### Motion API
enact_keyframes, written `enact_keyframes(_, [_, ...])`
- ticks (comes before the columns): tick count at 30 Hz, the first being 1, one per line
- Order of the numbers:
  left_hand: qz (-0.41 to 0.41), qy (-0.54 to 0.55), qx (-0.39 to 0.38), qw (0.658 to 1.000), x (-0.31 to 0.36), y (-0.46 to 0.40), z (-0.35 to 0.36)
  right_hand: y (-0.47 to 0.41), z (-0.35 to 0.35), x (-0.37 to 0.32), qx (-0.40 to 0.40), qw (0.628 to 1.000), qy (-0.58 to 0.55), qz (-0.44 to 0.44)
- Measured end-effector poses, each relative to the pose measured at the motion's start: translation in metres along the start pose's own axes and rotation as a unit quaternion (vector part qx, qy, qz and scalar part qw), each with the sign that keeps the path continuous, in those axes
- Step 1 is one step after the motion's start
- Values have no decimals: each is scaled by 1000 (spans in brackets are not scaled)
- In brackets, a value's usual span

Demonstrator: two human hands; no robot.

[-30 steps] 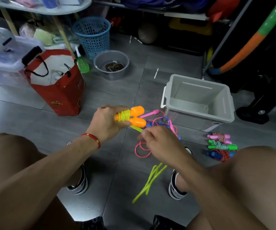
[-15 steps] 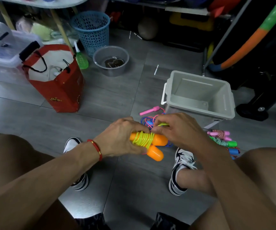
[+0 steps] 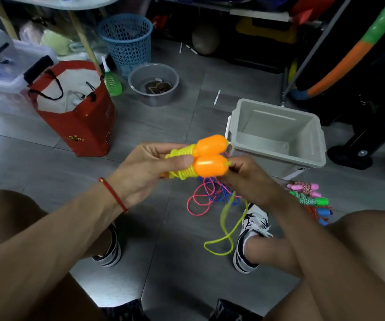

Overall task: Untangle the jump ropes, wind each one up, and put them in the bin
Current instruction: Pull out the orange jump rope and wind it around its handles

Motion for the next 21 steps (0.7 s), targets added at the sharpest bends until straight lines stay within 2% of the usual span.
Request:
enact_keyframes(6, [-74, -43, 154, 984, -17, -5, -23, 2, 43, -3, 10, 992, 115, 47])
enact_keyframes(11, [-53, -125, 223, 965, -15, -6, -15, 6, 62, -2, -1, 987, -20, 161])
enact_keyframes(13, [-30, -165, 240, 956, -17, -7, -16, 5, 59, -1, 31, 982, -17, 185])
enact_keyframes(16, [-2, -287, 230, 930, -18, -7, -17, 5, 61, -2, 92, 976, -7, 196])
enact_keyframes(18, [59, -373, 191, 906, -15, -8, -10, 5, 61, -7, 118, 972, -43, 199])
enact_keyframes(21, [192, -523, 134, 819, -8, -5, 5, 4, 56, -12, 140, 953, -152, 220])
Point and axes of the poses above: each hand's wrist, its own y-axis away from the middle knuckle, its own z-axis out of the palm, x = y × z, the point moved 5 cm from there along -y, towards the middle knuckle, and after that the axes turned 14 degrees about z, right-handed, at the moved point
